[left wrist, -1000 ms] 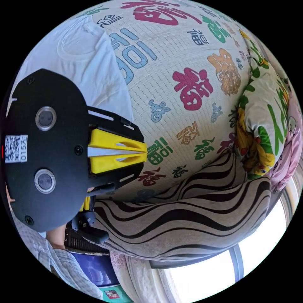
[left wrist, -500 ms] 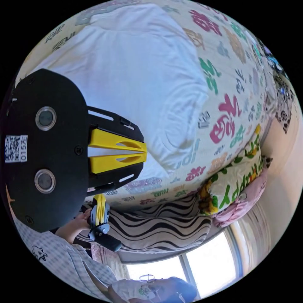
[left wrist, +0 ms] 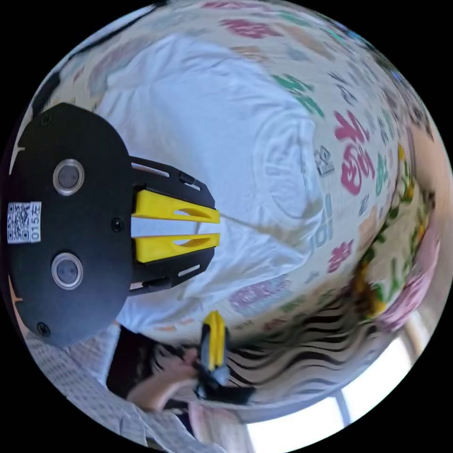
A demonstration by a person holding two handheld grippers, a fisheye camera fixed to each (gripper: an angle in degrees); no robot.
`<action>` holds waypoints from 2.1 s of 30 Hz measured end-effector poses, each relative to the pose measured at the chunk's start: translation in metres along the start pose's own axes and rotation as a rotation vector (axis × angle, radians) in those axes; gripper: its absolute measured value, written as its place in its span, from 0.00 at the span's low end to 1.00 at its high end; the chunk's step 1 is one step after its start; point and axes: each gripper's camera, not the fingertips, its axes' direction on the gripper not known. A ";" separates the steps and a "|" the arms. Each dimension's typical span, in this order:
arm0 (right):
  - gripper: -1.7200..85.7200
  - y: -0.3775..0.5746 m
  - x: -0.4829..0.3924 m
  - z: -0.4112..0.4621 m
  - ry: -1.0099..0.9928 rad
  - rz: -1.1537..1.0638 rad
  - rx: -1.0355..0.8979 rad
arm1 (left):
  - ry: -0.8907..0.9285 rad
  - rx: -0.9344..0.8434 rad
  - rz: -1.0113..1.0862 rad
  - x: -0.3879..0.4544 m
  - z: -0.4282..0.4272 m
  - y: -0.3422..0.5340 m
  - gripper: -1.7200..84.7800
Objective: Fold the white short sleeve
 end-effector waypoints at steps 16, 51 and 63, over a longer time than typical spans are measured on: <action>0.08 -0.033 -0.012 0.022 0.109 0.059 -0.125 | -0.495 -0.008 0.562 0.112 0.004 -0.024 0.09; 0.05 -0.096 0.022 0.067 0.192 0.014 -0.134 | 0.240 0.035 -0.111 -0.044 -0.085 -0.132 0.09; 0.06 -0.091 0.059 0.065 0.080 0.118 -0.062 | 0.198 0.115 -0.199 -0.060 -0.121 -0.122 0.10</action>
